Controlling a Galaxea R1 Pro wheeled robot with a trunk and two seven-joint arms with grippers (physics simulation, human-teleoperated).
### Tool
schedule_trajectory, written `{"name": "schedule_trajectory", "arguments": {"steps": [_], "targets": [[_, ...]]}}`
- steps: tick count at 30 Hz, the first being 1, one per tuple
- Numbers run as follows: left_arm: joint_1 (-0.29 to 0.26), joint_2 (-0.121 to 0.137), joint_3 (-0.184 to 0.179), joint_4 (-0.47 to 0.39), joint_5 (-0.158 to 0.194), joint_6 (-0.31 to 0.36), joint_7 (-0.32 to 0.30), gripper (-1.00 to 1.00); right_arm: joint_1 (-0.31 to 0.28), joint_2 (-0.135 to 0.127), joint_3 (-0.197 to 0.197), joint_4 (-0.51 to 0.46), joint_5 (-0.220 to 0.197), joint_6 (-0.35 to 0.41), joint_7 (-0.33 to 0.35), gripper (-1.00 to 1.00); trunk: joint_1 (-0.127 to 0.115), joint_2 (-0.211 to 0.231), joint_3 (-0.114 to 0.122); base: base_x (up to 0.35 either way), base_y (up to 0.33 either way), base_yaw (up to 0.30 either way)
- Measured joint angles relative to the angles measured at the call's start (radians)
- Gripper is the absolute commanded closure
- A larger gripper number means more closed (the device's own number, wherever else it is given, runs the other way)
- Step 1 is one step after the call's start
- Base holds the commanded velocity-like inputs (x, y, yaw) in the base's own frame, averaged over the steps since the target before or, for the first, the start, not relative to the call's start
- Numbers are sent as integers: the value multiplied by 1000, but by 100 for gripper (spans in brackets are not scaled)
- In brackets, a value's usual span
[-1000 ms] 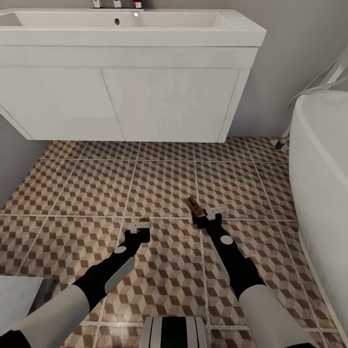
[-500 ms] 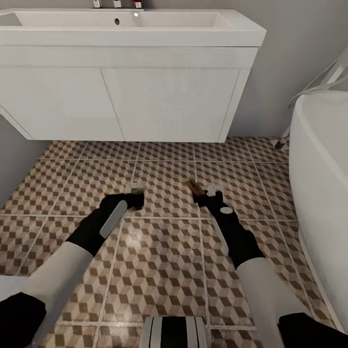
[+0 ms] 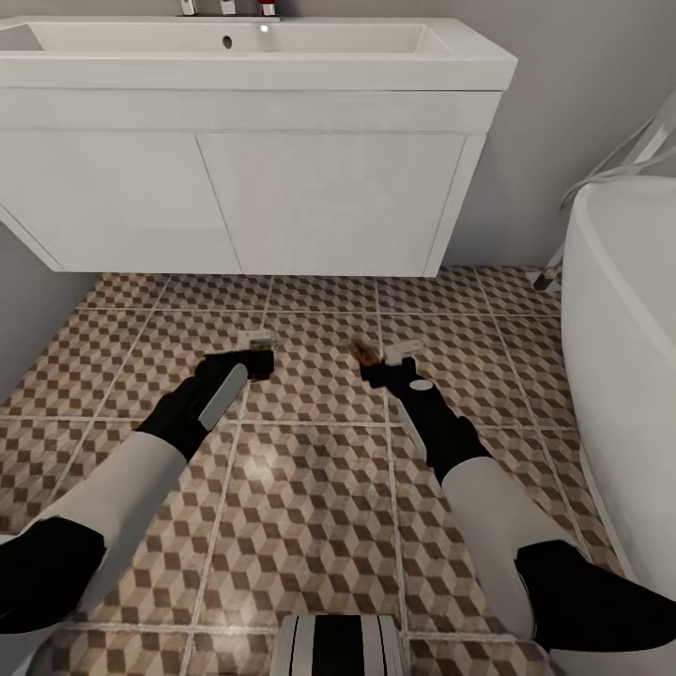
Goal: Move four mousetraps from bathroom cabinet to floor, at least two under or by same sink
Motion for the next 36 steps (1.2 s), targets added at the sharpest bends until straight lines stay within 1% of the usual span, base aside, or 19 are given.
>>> {"name": "schedule_trajectory", "arguments": {"steps": [2,4,11,15,20,30,36], "targets": [[-1,12,-4,-43,0,-11,-1,100,-1,0,1,1,0,-25,2,100,0,0,0,0,0,0],[-1,18,-6,-66,1,-15,-1,100,-2,-1,1,2,0,-37,3,100,0,0,0,0,0,0],[7,27,-8,-141,2,-19,-1,100,-1,-3,1,11,-1,-50,2,100,0,0,0,0,0,0],[37,31,-8,-186,2,-18,1,100,0,-4,1,13,-2,-51,2,100,0,0,0,0,0,0],[57,32,-8,-199,2,-18,1,100,1,-1,1,13,-2,-50,0,100,0,0,0,0,0,0],[62,33,-10,-200,2,-18,1,100,1,-4,-1,13,0,-49,-1,100,0,0,0,0,0,0],[73,36,-10,-200,1,-18,1,100,1,-4,-1,13,0,-49,-3,100,3,-1,-23,0,0,0]]}}
